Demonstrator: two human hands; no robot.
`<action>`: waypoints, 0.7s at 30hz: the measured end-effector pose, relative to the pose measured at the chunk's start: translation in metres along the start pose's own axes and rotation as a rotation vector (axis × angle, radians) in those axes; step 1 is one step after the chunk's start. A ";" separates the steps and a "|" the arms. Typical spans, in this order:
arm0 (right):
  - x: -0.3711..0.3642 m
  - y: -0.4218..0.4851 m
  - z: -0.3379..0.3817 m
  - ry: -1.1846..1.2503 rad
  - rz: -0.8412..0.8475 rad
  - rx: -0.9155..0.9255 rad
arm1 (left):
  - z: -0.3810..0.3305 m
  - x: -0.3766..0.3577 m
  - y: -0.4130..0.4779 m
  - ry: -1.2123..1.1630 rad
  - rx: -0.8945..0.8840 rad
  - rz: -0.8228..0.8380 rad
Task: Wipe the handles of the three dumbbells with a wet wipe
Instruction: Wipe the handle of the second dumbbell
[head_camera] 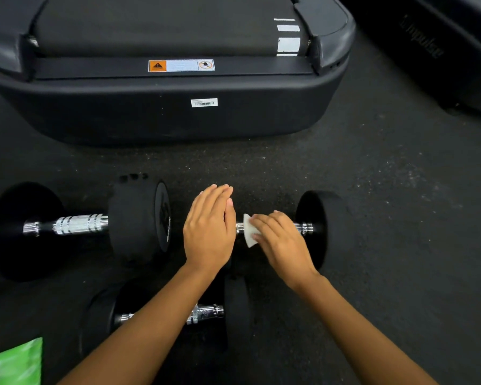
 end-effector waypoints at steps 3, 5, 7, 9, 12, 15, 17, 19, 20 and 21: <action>0.004 0.004 -0.004 -0.021 0.037 -0.082 | 0.000 0.000 -0.001 0.005 -0.001 -0.004; 0.003 0.014 0.002 -0.028 0.107 -0.159 | -0.001 -0.001 -0.001 0.001 -0.002 0.000; 0.001 0.027 0.012 -0.056 0.180 -0.182 | -0.001 -0.001 0.000 0.005 -0.004 0.000; -0.005 0.032 0.022 -0.053 0.214 -0.132 | 0.000 -0.001 0.000 0.006 -0.007 0.001; -0.011 0.020 0.022 0.039 0.217 -0.056 | 0.001 -0.002 -0.001 0.000 -0.007 -0.014; 0.000 0.011 0.000 0.139 0.194 -0.085 | 0.000 -0.001 -0.002 0.003 -0.011 -0.020; 0.008 0.011 -0.007 0.148 0.187 -0.126 | 0.000 -0.002 -0.002 0.004 -0.012 -0.016; 0.007 0.018 0.001 0.110 0.213 -0.154 | 0.000 -0.002 -0.001 -0.001 -0.007 -0.012; 0.002 0.022 0.008 0.085 0.239 -0.160 | 0.001 -0.002 -0.001 0.000 -0.004 -0.014; -0.003 0.028 0.016 0.067 0.270 -0.163 | 0.001 -0.002 0.000 0.001 -0.002 -0.016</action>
Point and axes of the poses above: each hand's wrist, its own y-axis towards the middle knuckle, its own x-axis out of the back of the hand, z = x × y, the point moved 5 cm from there along y, towards the middle knuckle, and after that the axes turned 14 degrees about -x, right-handed, at the moved point
